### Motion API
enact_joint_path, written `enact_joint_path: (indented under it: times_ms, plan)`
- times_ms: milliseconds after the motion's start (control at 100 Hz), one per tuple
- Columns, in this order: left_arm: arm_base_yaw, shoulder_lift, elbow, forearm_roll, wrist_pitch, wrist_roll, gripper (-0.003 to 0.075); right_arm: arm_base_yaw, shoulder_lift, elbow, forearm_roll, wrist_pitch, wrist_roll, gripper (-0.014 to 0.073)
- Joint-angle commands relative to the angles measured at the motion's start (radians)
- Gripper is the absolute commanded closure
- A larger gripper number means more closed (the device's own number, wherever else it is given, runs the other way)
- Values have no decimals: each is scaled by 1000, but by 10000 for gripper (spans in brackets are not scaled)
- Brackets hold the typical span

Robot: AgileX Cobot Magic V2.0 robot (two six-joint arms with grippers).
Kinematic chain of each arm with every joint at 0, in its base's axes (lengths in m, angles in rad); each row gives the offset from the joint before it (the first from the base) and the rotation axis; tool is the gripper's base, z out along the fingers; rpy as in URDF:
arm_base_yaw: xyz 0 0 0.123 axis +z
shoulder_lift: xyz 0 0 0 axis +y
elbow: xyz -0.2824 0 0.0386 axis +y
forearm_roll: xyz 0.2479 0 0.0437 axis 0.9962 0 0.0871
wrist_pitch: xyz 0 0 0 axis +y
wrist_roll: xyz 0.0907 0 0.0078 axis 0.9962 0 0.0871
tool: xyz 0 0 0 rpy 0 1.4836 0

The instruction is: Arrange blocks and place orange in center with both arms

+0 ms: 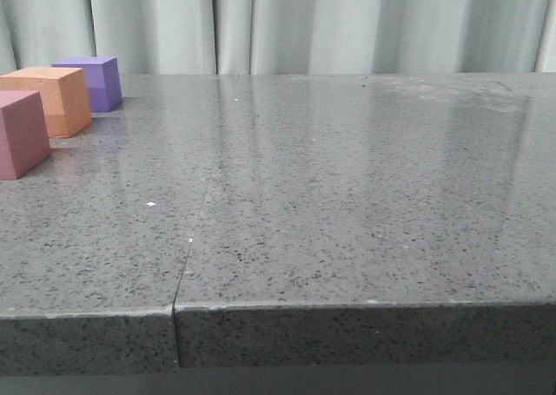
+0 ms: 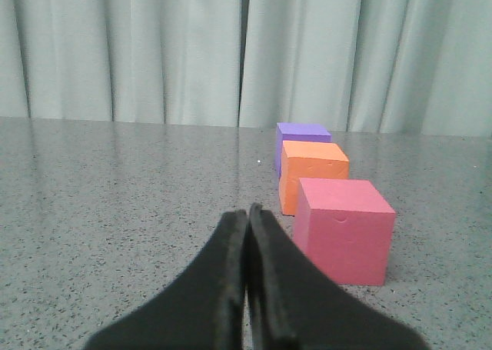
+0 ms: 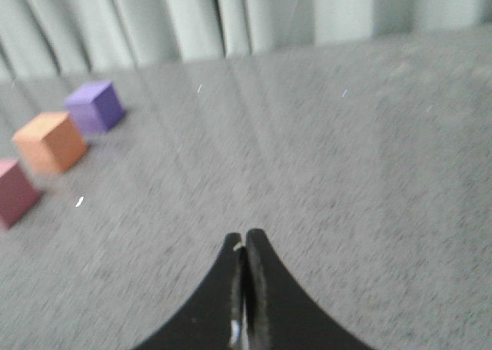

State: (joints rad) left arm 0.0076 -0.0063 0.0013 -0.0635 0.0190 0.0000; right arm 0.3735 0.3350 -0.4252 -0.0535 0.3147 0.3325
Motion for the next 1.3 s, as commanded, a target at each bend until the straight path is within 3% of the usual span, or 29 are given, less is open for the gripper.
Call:
enact_joint_path:
  times_ms: [0,110,310,450,700,1290]
  plan:
    - [0,-28,39,-9,-82,0,741,-65,-8,28,-12,-204,-16,631]
    - [0,-28,39,-9,-82,0,741,-162,-38,97,-10,-255,-95,631]
    - [0,-28,39,-9,-82,0,741,-292,-132,207,108,-283,-302,631]
    - [0,-28,39,-9,-82,0,741,-347,-213,277,111,-283,-316,631]
    - [0,-28,39,-9,-82,0,741,-356,-313,440,110,-400,-315,631]
    - [0,-28,39,-9,-82,0,741,-360,-368,437,102,-361,-314,631]
